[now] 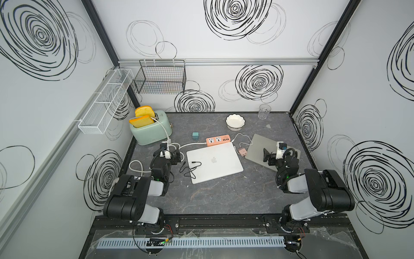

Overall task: Unplug the laptop charger
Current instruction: Reset both arms

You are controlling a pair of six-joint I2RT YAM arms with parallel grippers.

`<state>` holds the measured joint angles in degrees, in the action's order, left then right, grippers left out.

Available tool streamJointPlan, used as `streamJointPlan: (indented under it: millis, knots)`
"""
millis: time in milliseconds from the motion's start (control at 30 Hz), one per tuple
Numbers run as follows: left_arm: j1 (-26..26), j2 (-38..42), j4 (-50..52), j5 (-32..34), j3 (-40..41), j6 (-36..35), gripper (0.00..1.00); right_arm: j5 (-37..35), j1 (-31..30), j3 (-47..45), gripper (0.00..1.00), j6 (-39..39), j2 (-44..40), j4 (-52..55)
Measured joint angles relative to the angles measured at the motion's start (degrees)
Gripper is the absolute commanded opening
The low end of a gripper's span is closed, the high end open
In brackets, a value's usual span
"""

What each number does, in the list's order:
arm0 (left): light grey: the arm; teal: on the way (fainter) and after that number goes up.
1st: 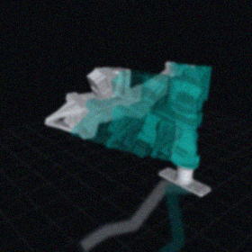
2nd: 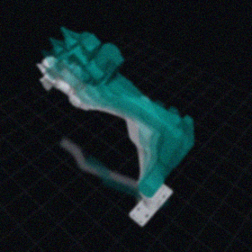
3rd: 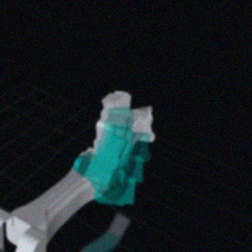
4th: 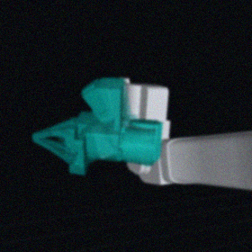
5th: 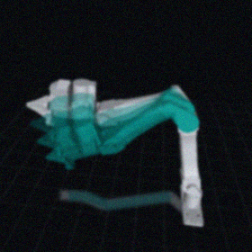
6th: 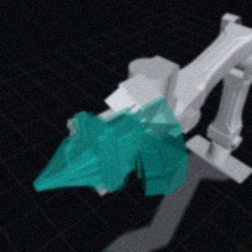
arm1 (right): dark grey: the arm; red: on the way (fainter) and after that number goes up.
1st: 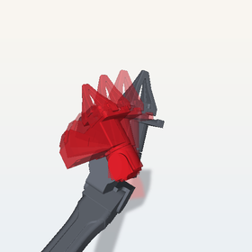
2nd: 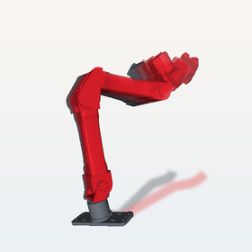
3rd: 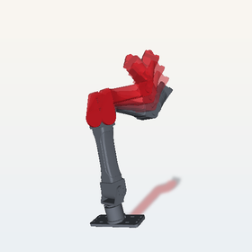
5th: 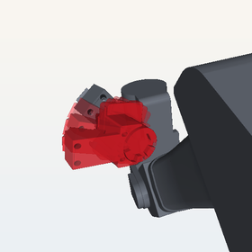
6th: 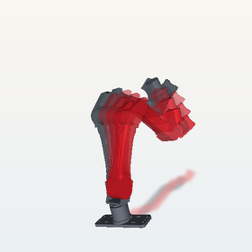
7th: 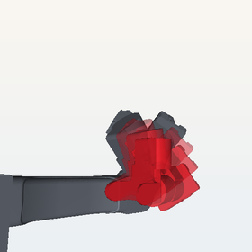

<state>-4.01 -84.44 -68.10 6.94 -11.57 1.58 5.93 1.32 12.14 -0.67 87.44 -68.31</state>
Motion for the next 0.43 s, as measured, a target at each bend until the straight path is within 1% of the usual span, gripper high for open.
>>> streamJointPlan:
  millis: [433]
  knots:
    - [-0.02,0.00,-0.63,0.31,0.00,-0.17,0.97,-0.44,0.00,0.31,0.99,0.09,0.00,0.17]
